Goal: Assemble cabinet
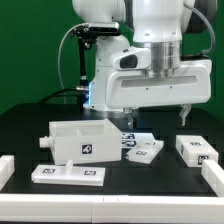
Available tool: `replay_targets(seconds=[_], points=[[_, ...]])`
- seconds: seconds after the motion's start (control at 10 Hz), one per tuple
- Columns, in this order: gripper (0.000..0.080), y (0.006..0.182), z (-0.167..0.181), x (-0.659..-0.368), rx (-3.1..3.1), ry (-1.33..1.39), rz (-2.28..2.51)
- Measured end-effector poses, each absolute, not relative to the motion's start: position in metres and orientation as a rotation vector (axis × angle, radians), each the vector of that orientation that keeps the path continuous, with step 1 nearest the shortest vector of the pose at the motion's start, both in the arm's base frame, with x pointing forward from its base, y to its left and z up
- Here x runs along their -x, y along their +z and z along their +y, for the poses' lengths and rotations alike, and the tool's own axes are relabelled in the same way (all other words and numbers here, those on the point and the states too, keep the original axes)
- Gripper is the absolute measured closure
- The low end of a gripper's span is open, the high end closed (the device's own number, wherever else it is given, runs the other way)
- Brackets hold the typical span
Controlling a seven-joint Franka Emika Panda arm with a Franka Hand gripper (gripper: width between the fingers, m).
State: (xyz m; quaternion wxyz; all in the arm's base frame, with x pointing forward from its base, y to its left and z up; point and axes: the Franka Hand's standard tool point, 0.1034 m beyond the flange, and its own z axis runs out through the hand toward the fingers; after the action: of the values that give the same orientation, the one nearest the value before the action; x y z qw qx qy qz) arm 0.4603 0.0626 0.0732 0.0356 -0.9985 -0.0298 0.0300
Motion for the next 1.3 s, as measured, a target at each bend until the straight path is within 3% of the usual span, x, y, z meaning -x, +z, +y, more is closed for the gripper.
replay_targets(seconds=[0.2, 0.5, 0.9, 1.1, 1.2, 1.3], points=[[0.0002, 0.073, 0.058, -0.457, 3.067, 0.095, -0.12], [0.0002, 0.077, 0.008, -0.424, 3.071, 0.093, -0.206], [0.0002, 0.043, -0.026, -0.412, 3.092, 0.075, -0.252], [0.0002, 0.041, -0.026, -0.416, 3.093, 0.075, -0.252], [0.0129, 0.04, -0.026, -0.416, 3.093, 0.077, -0.252], [0.0129, 0.04, -0.026, -0.416, 3.093, 0.078, -0.252]])
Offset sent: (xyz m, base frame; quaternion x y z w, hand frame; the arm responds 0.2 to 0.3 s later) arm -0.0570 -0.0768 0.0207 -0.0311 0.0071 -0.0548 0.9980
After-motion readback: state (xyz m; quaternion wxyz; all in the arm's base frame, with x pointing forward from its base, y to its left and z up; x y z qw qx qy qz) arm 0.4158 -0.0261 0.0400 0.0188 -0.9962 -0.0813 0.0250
